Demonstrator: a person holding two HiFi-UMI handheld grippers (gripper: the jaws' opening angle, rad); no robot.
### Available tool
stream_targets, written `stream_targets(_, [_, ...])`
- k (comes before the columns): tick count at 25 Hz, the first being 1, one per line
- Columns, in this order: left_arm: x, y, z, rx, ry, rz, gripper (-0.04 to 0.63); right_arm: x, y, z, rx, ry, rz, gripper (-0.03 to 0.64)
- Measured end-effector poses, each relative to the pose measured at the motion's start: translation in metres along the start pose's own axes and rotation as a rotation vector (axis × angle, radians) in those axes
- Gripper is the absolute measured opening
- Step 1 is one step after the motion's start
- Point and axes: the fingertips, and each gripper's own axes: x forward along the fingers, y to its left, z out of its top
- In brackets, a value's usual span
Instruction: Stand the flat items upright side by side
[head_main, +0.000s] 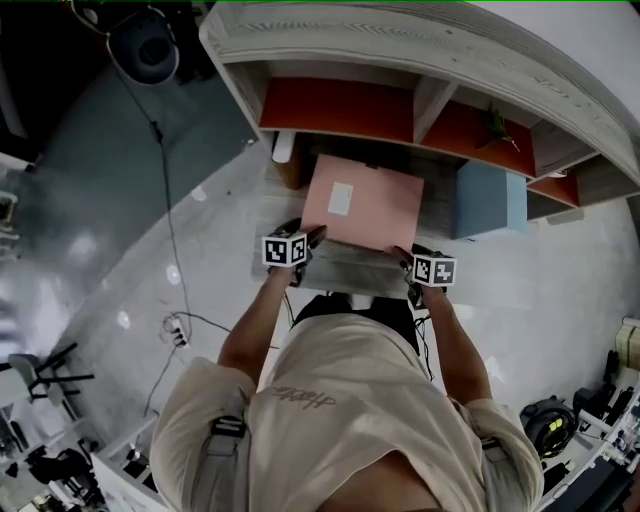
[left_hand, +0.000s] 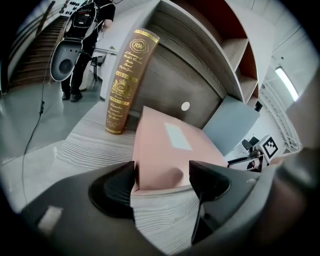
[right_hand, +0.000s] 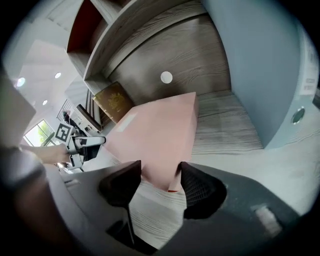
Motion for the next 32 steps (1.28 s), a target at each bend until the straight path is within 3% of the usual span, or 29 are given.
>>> stream_targets(12, [-0.001, 0.001, -0.006, 0.068, 0.032, 0.007, 0.373, -0.022, 0.029, -0.054, 0.091, 0.001, -0.004, 0.218])
stream_targets(23, [0.002, 0.005, 0.002, 0.109, 0.045, -0.001, 0.377, -0.037, 0.07, -0.106, 0.09, 0.119, 0.084, 0.195])
stream_targets(28, [0.006, 0.005, 0.003, 0.116, 0.05, -0.028, 0.377, -0.045, 0.071, -0.106, 0.057, 0.116, 0.053, 0.209])
stream_targets(32, [0.001, 0.01, 0.007, 0.075, 0.003, -0.011, 0.37, -0.059, 0.059, -0.096, 0.046, 0.098, 0.017, 0.236])
